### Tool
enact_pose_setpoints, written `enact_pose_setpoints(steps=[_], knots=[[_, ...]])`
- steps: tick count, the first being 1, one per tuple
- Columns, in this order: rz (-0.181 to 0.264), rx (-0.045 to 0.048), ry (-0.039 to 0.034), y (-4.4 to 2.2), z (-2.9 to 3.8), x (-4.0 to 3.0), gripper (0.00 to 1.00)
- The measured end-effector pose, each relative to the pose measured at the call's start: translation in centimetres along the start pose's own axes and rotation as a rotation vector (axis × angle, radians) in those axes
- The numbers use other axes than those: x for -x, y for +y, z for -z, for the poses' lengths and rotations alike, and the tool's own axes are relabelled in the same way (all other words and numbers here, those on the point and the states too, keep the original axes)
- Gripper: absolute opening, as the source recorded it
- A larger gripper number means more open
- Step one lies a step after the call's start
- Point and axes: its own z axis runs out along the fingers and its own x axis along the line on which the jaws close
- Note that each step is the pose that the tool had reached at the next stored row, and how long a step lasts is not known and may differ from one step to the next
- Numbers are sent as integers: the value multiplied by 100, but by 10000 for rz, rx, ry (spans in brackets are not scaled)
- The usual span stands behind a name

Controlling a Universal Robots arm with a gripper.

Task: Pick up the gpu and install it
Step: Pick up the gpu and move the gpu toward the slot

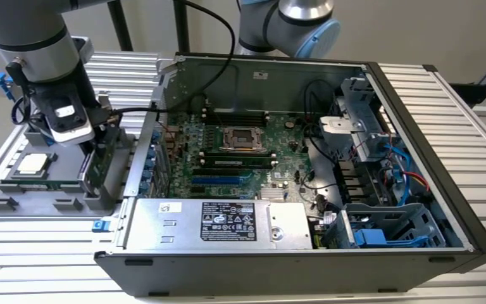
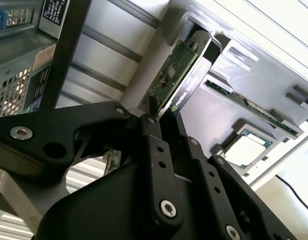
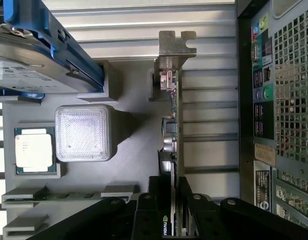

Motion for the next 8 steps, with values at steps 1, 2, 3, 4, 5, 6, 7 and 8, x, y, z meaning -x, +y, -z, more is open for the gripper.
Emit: enact_pose_setpoints(steps=[1,2,3,4,5,6,7,8], knots=[[0,0,0,0,10,0,0],[0,-1,1,1,20,0,0],[0,-1,1,1,28,0,0],[1,0,0,1,33,0,0],[1,0,0,2,37,0,0],[2,1,-1,2,40,0,0],[2,1,-2,2,43,1,0],[2,2,-2,2,44,0,0]])
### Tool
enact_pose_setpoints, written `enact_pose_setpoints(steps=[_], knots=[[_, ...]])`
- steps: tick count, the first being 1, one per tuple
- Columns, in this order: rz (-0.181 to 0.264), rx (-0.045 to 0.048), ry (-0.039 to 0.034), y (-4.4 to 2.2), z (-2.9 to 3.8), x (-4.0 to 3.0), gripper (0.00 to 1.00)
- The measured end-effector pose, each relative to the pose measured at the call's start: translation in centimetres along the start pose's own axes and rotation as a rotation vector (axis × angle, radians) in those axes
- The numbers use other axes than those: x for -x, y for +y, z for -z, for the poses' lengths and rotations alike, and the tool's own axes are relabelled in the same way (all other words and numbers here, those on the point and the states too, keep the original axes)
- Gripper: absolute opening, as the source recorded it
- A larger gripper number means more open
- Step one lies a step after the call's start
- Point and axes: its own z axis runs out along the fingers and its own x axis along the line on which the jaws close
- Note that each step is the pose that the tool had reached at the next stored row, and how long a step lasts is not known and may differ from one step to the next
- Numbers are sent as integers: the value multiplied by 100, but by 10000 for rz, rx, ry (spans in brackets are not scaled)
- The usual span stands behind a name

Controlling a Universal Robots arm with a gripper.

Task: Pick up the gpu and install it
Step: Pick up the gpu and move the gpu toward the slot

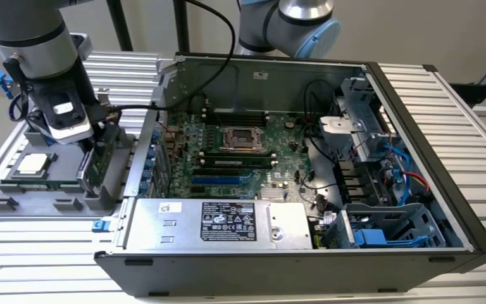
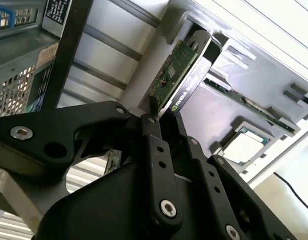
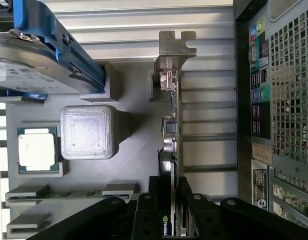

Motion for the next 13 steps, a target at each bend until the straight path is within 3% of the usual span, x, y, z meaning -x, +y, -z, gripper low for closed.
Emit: enact_pose_setpoints(steps=[7,13], knots=[[-1,-5,4,1,15,-1,0],[-1,-4,3,4,69,-1,0]])
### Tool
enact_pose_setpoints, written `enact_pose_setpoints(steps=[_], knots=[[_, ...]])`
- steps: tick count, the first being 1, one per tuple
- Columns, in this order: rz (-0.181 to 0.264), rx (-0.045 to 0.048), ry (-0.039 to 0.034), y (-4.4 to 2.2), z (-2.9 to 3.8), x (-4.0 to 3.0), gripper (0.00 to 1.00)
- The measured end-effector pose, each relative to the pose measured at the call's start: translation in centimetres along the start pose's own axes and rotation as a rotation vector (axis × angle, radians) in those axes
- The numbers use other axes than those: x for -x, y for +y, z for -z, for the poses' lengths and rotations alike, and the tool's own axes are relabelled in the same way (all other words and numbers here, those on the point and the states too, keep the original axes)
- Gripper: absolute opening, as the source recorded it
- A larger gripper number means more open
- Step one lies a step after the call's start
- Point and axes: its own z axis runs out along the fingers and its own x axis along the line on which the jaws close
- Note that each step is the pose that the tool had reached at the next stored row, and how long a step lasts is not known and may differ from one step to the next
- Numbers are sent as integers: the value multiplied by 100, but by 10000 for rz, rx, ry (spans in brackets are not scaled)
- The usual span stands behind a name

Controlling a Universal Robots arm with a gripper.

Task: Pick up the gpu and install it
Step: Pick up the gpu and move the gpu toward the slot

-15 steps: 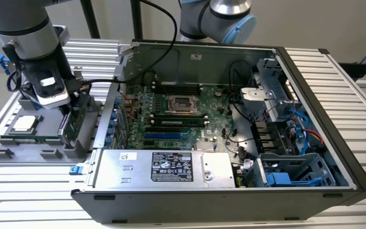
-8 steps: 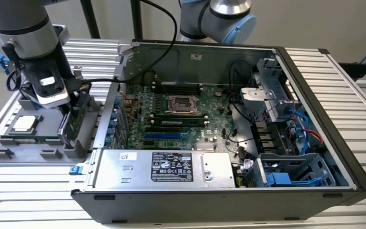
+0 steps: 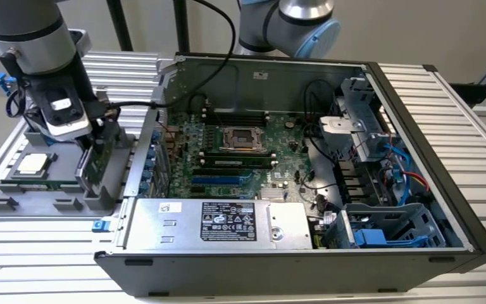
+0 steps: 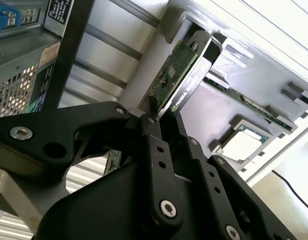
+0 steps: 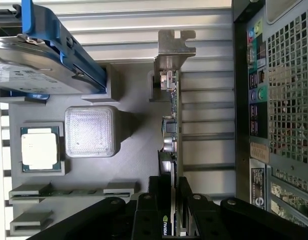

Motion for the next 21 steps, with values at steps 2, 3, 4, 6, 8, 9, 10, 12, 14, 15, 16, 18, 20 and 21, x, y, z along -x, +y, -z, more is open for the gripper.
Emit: enact_pose_setpoints(steps=[2,3,4,6,8,9,10,12,14,15,16,18,20,21], knots=[[0,0,0,1,21,0,0],[0,0,0,1,31,0,0],[0,0,0,2,40,0,0],[0,0,0,3,56,0,0],[0,0,-1,3,71,0,0],[0,-1,-1,4,79,0,0],[1,-2,0,4,87,0,0],[0,-6,0,5,100,0,0],[1,-6,-1,5,110,0,0],[1,-6,-2,5,114,0,0],[1,-7,0,6,127,0,0],[0,-7,-1,7,143,0,0],[0,-7,0,7,160,0,0],[0,-7,0,8,170,0,0]])
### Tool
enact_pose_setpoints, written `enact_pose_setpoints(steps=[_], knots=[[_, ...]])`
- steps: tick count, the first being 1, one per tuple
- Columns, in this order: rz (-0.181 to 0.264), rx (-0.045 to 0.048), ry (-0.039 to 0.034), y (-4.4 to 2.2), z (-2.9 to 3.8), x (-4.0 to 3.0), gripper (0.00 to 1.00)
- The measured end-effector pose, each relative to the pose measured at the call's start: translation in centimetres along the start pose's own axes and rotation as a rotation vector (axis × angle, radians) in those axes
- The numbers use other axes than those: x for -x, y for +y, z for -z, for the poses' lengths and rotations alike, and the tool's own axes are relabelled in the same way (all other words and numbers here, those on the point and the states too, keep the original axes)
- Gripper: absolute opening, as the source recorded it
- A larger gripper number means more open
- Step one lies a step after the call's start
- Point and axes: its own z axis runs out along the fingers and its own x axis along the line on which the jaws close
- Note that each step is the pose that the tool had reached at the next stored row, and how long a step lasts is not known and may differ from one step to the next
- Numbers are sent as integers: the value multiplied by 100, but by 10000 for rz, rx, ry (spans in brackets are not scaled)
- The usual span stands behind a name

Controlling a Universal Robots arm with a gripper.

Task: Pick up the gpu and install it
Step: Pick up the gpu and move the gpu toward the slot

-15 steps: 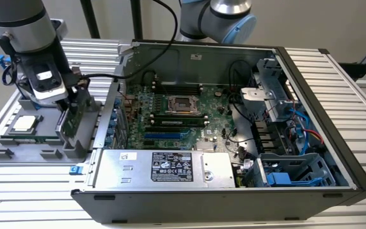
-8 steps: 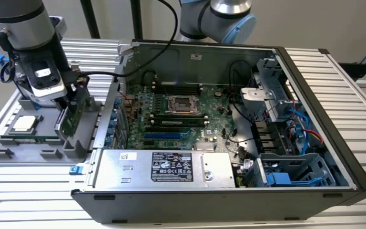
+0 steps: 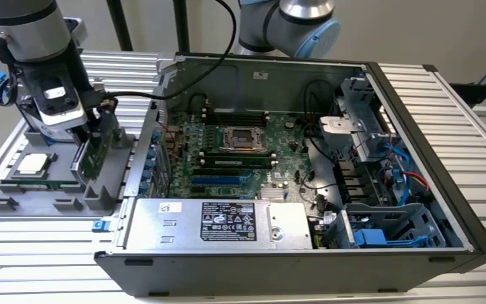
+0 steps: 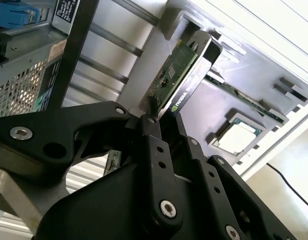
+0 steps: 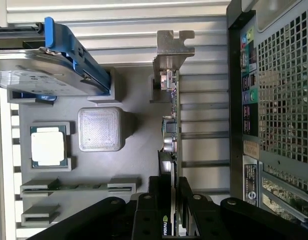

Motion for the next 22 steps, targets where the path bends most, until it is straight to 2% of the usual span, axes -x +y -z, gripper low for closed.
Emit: enact_pose_setpoints(steps=[8,22], knots=[[0,-34,-3,3,68,0,0],[-1,-234,-11,10,203,-1,0]])
